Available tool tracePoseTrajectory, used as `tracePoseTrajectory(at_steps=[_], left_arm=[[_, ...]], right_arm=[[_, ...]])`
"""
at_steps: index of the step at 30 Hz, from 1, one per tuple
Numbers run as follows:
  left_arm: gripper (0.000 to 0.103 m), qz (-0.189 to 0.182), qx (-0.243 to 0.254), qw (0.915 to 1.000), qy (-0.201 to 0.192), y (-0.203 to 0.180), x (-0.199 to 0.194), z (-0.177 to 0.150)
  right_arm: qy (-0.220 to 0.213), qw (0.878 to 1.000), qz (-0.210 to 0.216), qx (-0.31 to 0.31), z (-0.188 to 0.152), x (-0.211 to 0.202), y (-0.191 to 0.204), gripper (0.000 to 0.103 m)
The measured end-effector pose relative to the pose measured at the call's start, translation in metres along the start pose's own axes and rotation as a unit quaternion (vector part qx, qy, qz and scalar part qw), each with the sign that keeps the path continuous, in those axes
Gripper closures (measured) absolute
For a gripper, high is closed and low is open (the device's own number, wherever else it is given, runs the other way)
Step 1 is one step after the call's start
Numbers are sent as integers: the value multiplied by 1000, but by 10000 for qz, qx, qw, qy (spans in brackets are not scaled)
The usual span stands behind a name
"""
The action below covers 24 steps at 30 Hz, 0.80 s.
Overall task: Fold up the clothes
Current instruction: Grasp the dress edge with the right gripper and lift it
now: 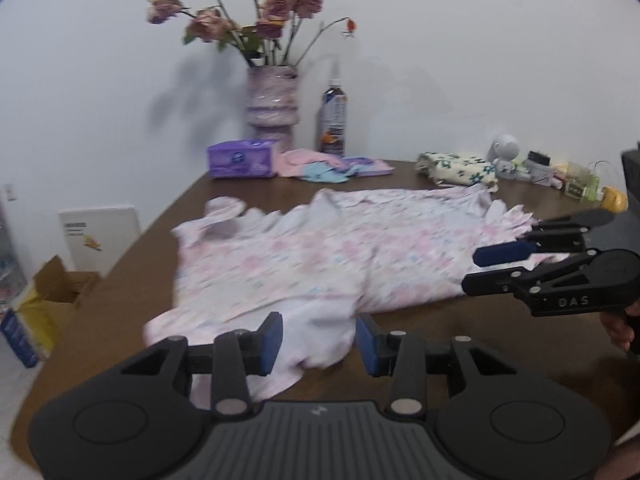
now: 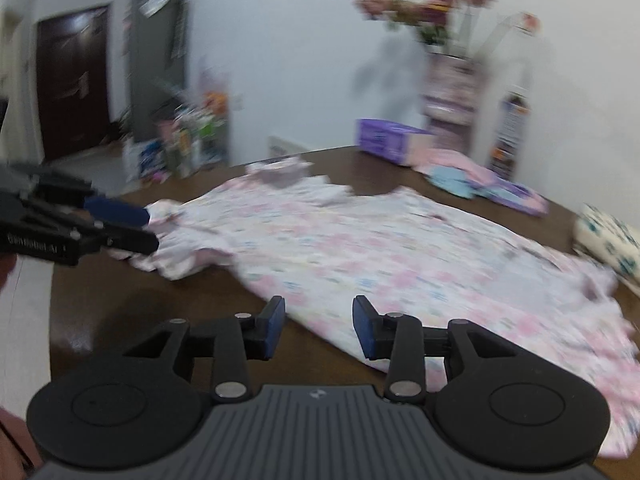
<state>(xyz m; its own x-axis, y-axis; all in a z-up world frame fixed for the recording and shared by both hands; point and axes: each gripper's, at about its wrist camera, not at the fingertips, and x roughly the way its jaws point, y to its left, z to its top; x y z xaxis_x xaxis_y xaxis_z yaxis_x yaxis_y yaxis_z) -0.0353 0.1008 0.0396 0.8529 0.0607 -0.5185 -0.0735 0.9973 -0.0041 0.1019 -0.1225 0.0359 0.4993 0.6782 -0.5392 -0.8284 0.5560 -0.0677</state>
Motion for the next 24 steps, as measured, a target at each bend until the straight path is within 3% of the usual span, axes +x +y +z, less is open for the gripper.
tracePoseTrajectory(at_steps=[5, 8, 11, 15, 20, 21, 24], left_arm=[[58, 77, 267, 9995, 114, 24, -15, -11], [58, 117, 457, 9986, 245, 36, -17, -16], [55, 79, 754, 9964, 382, 43, -16, -20], [50, -39, 1401, 9888, 515, 42, -11, -25], [49, -81, 2093, 9762, 565, 38, -6, -28], [49, -80, 2238, 9729, 570, 37, -5, -28], [48, -78, 2834, 9573, 572, 31, -1, -30]], right_arm=[[234, 9923, 31, -1216, 8, 27, 49, 64], [272, 9823, 11, -1855, 15, 41, 75, 62], [238, 9680, 39, -2499, 21, 52, 99, 53], [246, 9381, 210, -3449, 24, 57, 128, 51], [263, 8930, 7, -4492, 22, 78, 160, 51], [262, 8843, -47, -4662, 22, 83, 165, 57], [445, 8766, -15, -4792, 27, 90, 170, 101]])
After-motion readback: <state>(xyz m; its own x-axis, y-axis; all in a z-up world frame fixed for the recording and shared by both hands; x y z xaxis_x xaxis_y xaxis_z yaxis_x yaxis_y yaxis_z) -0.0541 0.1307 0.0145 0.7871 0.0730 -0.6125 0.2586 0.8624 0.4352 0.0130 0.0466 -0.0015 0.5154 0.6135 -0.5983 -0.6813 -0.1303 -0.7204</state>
